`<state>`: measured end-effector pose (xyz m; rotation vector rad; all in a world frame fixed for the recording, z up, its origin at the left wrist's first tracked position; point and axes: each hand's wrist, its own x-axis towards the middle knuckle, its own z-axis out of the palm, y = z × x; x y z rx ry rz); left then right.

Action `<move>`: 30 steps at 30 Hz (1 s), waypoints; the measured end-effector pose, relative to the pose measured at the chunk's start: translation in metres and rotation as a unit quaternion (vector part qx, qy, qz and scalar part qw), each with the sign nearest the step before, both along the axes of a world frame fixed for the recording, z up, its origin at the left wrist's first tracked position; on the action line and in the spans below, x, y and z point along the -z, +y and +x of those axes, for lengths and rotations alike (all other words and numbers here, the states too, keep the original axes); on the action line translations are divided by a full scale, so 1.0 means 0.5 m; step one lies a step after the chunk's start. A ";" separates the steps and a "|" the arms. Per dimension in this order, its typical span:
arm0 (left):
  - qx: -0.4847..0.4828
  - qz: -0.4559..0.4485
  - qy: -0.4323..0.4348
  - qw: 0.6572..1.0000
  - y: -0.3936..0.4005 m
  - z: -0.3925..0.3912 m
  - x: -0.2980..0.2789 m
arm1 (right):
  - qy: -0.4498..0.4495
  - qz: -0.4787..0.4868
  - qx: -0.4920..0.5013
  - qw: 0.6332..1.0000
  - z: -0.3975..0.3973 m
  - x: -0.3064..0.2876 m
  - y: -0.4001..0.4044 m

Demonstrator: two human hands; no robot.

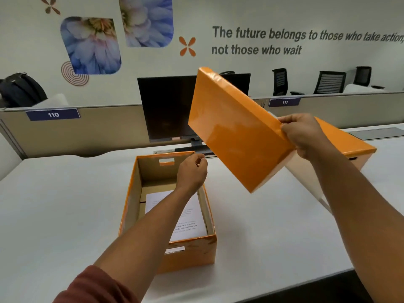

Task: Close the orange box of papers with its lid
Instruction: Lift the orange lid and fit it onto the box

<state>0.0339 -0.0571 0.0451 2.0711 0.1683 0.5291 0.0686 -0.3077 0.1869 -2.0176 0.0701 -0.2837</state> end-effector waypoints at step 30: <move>-0.255 0.062 0.151 0.953 0.272 -0.187 0.062 | 0.159 0.147 -0.147 0.965 -0.154 0.293 0.229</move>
